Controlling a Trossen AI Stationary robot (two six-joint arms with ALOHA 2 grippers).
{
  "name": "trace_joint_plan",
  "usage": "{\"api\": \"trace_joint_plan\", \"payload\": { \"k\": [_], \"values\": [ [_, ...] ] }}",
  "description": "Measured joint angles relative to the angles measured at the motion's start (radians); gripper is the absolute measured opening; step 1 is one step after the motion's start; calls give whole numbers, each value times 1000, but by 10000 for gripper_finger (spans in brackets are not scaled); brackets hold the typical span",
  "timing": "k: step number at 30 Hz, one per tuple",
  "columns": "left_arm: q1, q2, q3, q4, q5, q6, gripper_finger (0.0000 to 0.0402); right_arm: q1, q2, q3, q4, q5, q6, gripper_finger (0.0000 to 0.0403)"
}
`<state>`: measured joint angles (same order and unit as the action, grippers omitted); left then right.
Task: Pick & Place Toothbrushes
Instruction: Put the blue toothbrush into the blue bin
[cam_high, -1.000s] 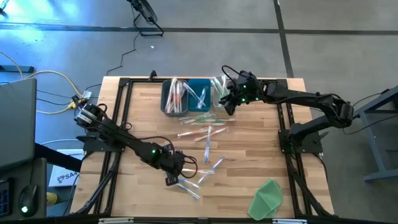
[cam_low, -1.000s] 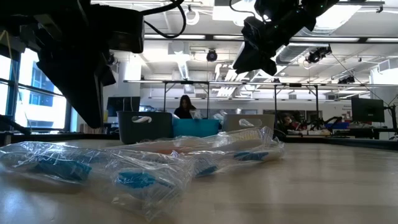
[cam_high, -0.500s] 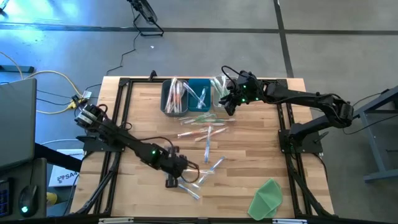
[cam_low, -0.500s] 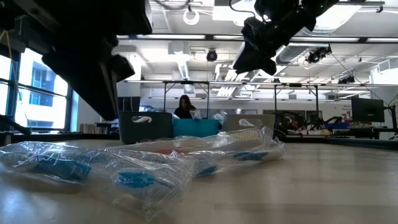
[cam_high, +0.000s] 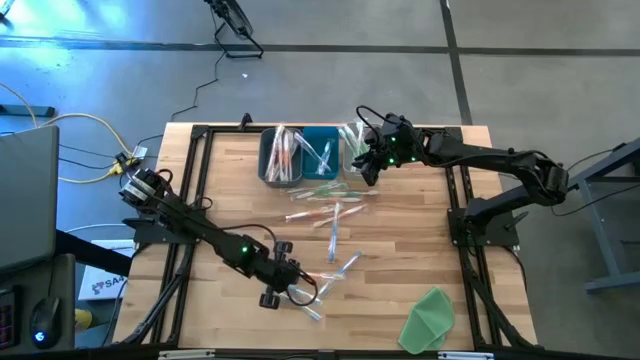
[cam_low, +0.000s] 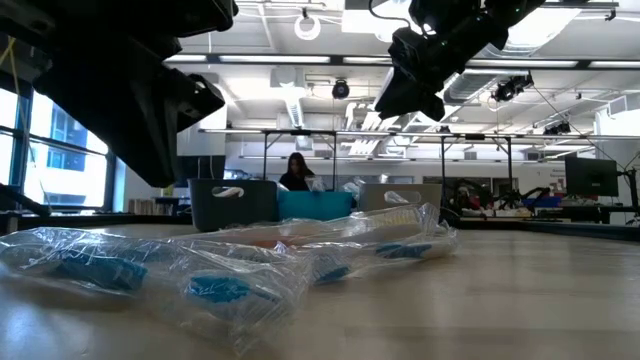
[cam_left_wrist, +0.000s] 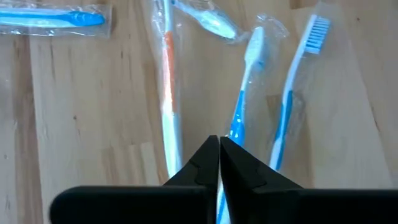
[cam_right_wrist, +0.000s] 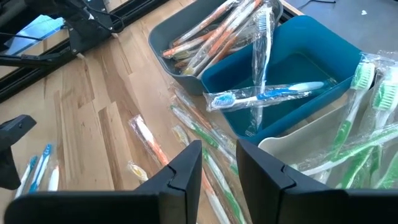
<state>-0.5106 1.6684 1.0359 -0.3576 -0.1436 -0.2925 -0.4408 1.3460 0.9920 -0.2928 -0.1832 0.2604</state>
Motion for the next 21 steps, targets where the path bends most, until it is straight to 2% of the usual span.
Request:
{"api": "trace_joint_plan", "payload": {
  "k": [11, 21],
  "values": [
    [0, 17, 0, 15, 26, 1, 133, 0, 0, 0, 0, 1, 0, 93],
    [0, 118, -1, 58, 100, -8, 142, 0, 0, 0, -2, 1, 0, 93]
  ]
}}
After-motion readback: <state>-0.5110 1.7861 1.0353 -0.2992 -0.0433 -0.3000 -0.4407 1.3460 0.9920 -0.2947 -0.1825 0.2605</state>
